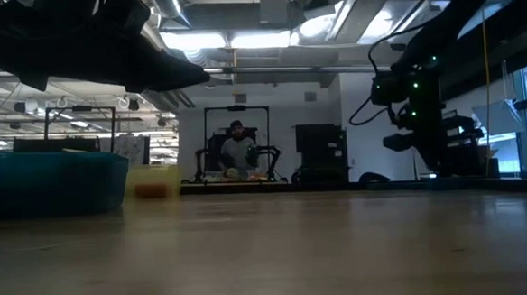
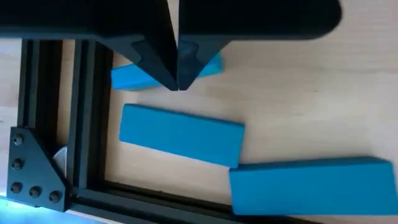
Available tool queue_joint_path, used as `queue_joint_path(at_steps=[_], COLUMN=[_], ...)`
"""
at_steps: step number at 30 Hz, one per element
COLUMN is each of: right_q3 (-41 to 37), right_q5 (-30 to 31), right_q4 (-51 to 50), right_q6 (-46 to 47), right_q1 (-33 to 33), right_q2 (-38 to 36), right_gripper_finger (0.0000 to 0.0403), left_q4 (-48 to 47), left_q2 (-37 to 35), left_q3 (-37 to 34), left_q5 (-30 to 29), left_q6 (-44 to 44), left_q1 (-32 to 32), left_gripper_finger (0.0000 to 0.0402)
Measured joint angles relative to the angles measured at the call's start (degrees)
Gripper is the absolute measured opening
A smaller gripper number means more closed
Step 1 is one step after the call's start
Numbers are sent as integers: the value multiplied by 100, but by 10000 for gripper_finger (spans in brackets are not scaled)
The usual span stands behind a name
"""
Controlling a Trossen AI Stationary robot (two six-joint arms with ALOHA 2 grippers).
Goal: Sort blocks by size
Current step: Put the blue block into the orange bin
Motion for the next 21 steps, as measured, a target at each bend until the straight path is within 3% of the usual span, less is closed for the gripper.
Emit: queue_joint_path(at_steps=[5,14,21], right_q3=[-5,11,19], right_q5=[20,251,-157], right_q4=[-3,58,-91], right_q6=[2,-1,-35], right_q1=[-76,-59,39], right_q2=[81,567,520], right_gripper_finger=[24,4,15], left_q4=[-11,-18,-20], left_q2=[0,0,0], left_q3=[0,0,0], left_q5=[-2,-2,-1], left_q6=[-9,-18,-18], left_q1=[0,-2,-11], left_gripper_finger=[208,208,208])
